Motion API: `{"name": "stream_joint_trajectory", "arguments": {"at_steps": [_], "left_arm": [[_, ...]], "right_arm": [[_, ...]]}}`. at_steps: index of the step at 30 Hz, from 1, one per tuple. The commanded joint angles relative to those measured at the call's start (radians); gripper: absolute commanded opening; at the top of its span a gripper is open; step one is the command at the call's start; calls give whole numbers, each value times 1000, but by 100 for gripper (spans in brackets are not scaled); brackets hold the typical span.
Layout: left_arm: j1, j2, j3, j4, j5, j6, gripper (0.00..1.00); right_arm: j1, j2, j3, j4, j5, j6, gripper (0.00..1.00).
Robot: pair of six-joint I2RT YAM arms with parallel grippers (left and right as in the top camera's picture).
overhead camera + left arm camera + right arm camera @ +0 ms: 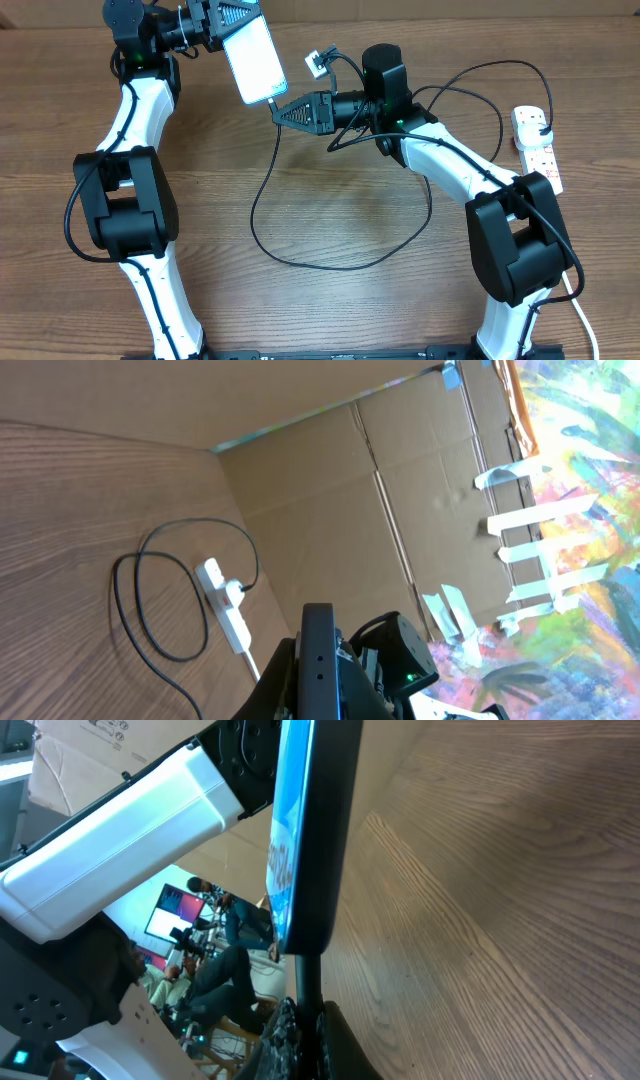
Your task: Plug charger to phone and switch on socket
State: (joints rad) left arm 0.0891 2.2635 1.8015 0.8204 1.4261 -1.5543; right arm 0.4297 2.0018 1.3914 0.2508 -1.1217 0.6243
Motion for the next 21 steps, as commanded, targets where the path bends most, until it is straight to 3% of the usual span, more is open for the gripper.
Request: {"name": "stream_joint_trajectory", "arguments": {"at_steps": [1, 11, 21], "left_arm": [[8, -5, 8, 7, -44, 21, 4], [9, -5, 7, 7, -36, 70, 4], [8, -5, 7, 7, -23, 40, 4]], "right_arm": [[-5, -27, 24, 5, -25, -27, 4], [-5, -27, 24, 18, -24, -27, 4], [-5, -27, 24, 21, -14, -27, 4]]}}
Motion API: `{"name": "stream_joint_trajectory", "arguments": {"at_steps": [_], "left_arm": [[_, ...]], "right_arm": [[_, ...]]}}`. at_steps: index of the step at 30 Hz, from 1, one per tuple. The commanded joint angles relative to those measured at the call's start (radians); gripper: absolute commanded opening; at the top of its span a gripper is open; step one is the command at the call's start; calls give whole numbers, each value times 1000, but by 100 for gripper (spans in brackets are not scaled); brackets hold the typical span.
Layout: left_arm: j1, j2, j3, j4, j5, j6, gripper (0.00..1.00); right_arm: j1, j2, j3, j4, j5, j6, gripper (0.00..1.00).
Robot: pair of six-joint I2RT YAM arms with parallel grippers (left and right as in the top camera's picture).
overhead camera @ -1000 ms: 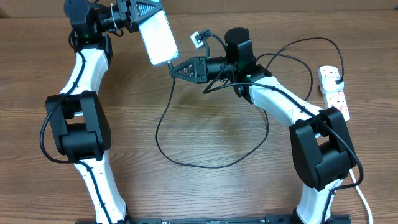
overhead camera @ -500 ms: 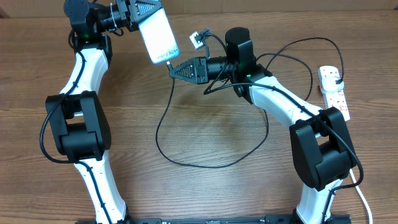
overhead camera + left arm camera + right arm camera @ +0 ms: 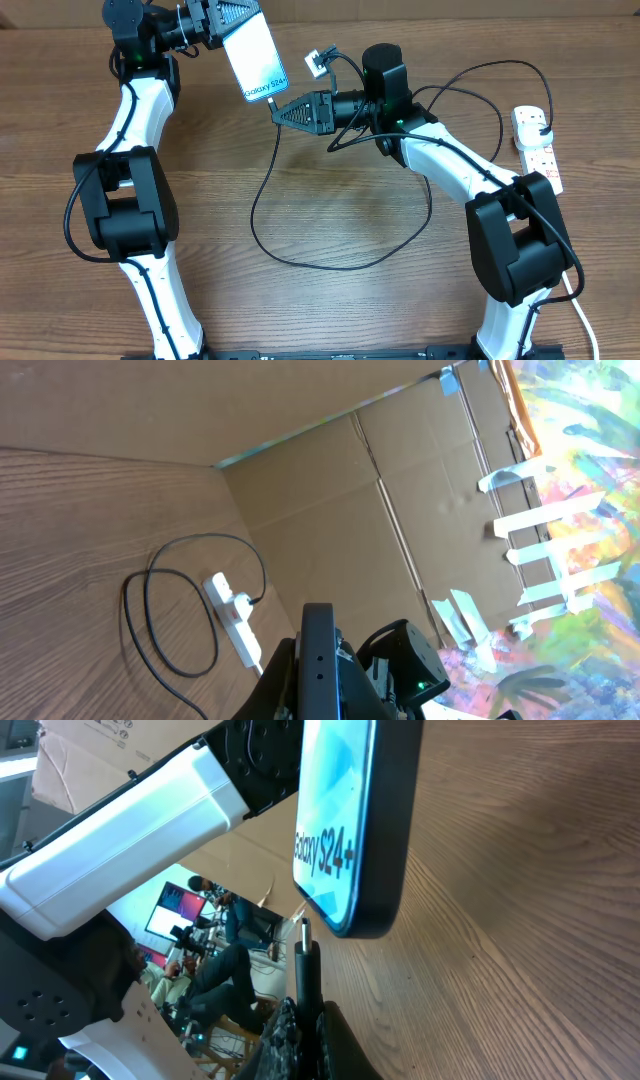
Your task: Plug charger to phone and switch on socket
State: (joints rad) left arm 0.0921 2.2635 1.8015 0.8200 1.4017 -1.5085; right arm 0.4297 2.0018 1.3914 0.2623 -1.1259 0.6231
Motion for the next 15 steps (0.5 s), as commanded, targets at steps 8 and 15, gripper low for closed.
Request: {"name": "stream_joint_trajectory", "arguments": {"at_steps": [8, 15], "left_arm": [[1, -5, 7, 7, 2, -18, 5], [-10, -5, 8, 7, 1, -18, 4]], "right_arm": [[-5, -27, 24, 10, 3, -18, 4], [-5, -27, 24, 9, 6, -14, 4]]}}
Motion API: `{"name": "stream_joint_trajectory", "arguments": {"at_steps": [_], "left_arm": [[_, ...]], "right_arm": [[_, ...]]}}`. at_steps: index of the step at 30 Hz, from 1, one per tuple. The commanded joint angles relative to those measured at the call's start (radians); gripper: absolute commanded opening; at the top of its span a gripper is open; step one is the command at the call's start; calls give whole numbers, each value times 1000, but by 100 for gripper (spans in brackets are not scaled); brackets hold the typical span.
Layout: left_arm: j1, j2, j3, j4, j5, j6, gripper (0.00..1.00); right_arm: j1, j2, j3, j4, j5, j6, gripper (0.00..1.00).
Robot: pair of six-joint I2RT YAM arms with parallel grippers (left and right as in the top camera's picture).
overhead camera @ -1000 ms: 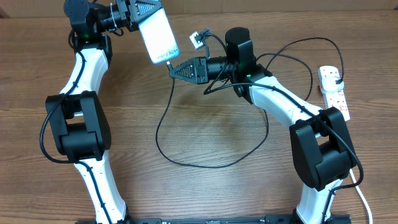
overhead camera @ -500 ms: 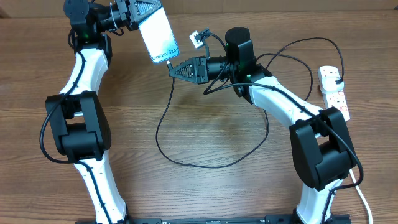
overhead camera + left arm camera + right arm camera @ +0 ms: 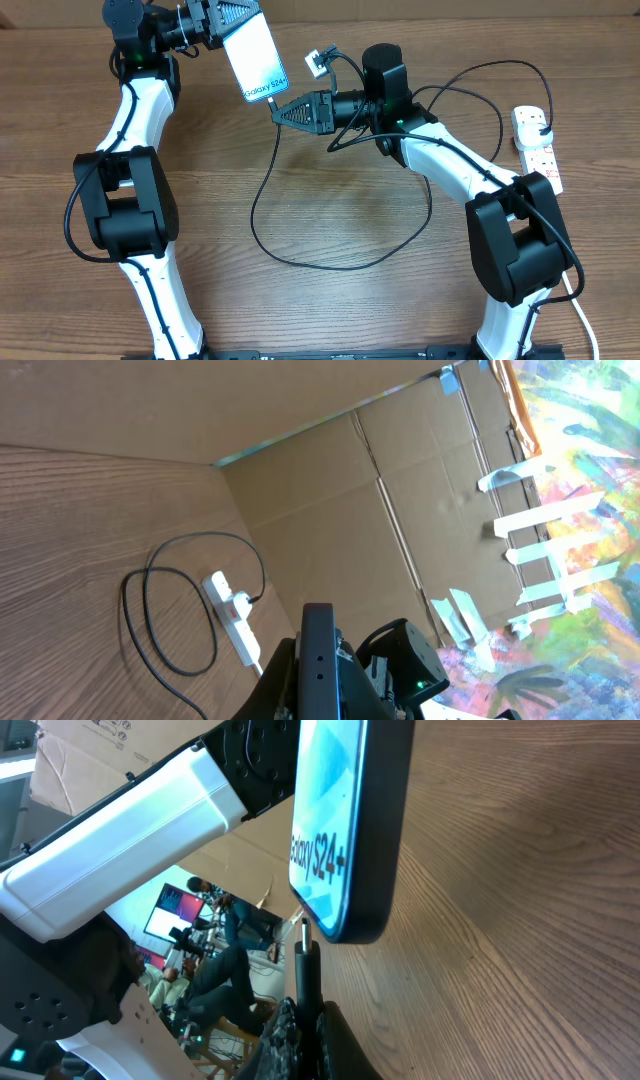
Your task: Plug charger to phone and switch on socket
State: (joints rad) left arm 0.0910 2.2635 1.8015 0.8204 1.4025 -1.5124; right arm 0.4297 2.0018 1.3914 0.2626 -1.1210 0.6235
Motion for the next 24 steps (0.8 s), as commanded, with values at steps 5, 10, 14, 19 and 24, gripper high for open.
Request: {"name": "stream_joint_trajectory", "arguments": {"at_steps": [5, 10, 14, 19, 24], "left_arm": [[-9, -5, 8, 6, 4, -19, 5], [-13, -5, 7, 6, 5, -30, 4], [-20, -5, 7, 6, 8, -29, 4], [-23, -5, 7, 7, 11, -29, 4], [-23, -5, 7, 7, 12, -29, 4]], "right_arm": [[-5, -27, 24, 9, 2, -6, 4], [-5, -27, 24, 10, 5, 0, 4], [-4, -27, 24, 9, 5, 8, 4], [-5, -27, 24, 9, 5, 8, 4], [-5, -27, 24, 9, 5, 8, 4]]}}
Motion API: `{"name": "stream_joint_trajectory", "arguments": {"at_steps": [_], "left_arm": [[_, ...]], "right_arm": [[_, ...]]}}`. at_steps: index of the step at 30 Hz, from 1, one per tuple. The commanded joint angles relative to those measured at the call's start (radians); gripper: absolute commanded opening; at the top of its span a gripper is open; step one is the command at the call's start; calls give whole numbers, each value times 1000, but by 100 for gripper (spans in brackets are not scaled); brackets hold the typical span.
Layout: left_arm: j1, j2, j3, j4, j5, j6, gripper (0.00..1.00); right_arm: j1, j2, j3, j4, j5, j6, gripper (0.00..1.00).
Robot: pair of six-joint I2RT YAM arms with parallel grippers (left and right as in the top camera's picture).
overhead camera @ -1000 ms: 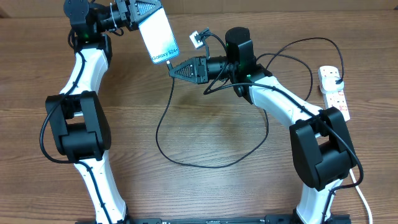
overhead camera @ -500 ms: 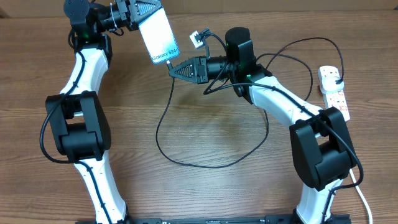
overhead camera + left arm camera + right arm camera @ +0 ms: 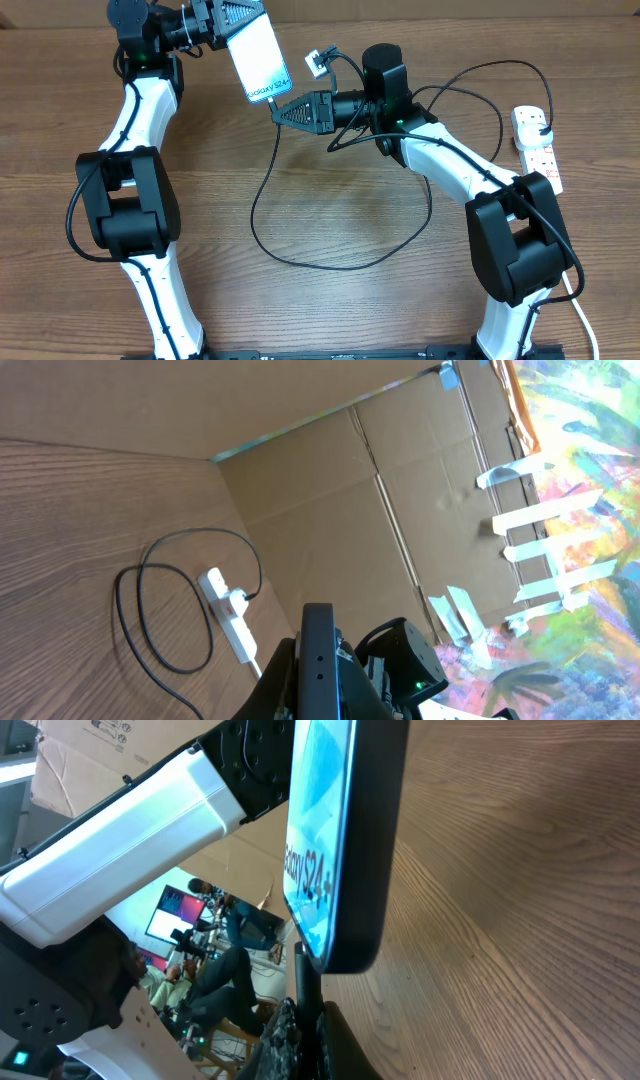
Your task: Plug charger to phone and switch on socket
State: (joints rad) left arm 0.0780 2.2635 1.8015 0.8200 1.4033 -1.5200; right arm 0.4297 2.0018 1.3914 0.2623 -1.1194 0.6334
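My left gripper is shut on a phone with a lit screen, held above the table's far left; in the left wrist view the phone's dark edge stands between the fingers. My right gripper is shut on the black charger plug, just below the phone's bottom end; the plug tip sits behind the phone's lower edge. The black cable loops across the table. The white power strip lies at the far right with a plug in it.
Cardboard walls enclose the table's far side. A small white adapter hangs near my right arm. Bare wood fills the area inside the cable loop.
The phone has shifted slightly, so its bottom end now covers the plug tip in the right wrist view. The left arm has nudged a little to the right. Both grippers stay shut.
At first the plug stood directly under the phone's edge-on bottom. Then the phone was turned with its screen showing and the plug tip bare beside its lower corner. It stayed so, and now the phone's bottom end overlaps the plug tip.
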Motion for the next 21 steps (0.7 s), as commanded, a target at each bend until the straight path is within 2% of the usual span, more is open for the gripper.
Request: {"name": "stream_joint_trajectory", "arguments": {"at_steps": [1, 21], "left_arm": [[-10, -5, 7, 7, 11, -22, 4], [-7, -5, 7, 8, 11, -26, 4]], "right_arm": [[-5, -27, 24, 10, 4, -2, 4], [-5, -27, 24, 14, 46, 21, 4]]}}
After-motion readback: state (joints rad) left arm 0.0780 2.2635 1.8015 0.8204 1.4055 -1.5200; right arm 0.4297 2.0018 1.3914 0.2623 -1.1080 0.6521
